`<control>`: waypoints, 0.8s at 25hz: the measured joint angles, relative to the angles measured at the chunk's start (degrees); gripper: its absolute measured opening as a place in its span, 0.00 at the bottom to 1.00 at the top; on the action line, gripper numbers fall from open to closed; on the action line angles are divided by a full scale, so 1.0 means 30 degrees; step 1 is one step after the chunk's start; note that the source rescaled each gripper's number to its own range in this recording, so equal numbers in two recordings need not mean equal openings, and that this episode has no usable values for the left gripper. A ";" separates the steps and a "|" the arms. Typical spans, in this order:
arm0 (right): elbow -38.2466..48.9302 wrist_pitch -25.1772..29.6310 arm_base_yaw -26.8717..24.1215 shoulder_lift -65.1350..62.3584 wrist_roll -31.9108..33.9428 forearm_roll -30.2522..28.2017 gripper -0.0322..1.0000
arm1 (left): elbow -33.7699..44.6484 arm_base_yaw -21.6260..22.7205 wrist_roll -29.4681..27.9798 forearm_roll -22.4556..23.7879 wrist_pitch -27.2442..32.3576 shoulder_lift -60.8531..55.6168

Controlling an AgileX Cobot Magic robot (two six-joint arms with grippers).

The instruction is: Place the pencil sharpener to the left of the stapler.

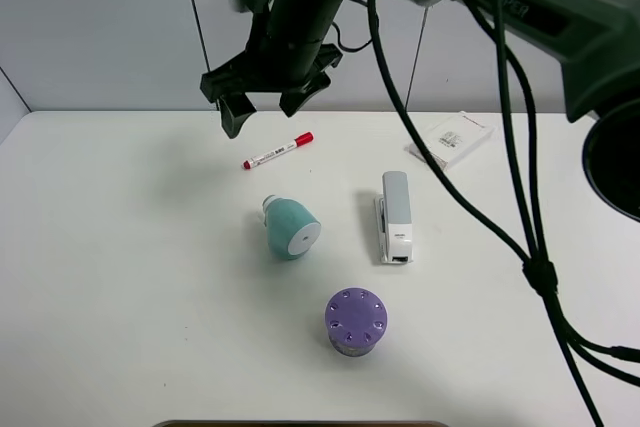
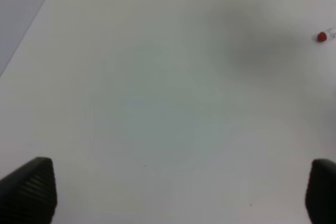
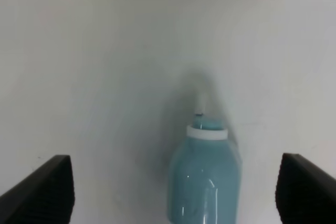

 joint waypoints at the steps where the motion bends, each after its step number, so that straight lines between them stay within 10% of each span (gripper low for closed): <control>1: 0.0000 0.0000 0.0000 -0.0287 0.0000 -0.0056 0.63 | 0.0000 0.0000 0.0000 0.0000 0.0000 0.0000; 20: 0.0000 0.0053 0.0000 -0.5057 0.0000 -0.1351 0.63 | 0.0000 0.0000 0.0000 0.0000 0.0000 0.0000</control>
